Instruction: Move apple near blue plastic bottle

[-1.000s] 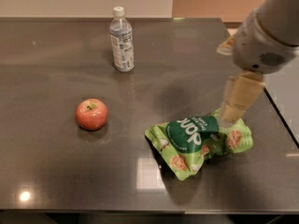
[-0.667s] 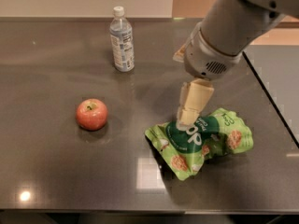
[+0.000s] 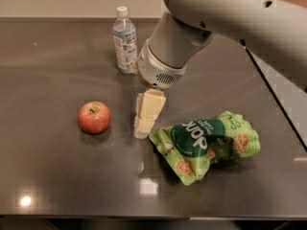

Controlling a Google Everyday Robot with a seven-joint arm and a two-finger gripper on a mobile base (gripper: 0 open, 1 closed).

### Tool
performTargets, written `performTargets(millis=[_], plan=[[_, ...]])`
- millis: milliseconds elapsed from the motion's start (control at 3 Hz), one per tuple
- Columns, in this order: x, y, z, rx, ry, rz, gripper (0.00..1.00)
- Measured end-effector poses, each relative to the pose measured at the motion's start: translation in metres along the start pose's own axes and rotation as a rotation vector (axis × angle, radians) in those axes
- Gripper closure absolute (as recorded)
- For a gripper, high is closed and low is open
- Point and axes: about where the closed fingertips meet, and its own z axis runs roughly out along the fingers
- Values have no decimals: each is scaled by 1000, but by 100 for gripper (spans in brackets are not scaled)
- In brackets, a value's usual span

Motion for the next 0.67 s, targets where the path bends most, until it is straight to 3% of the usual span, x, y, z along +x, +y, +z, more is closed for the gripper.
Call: performTargets(millis=[667], plan=[[-51, -9, 42, -52, -87, -43, 0]])
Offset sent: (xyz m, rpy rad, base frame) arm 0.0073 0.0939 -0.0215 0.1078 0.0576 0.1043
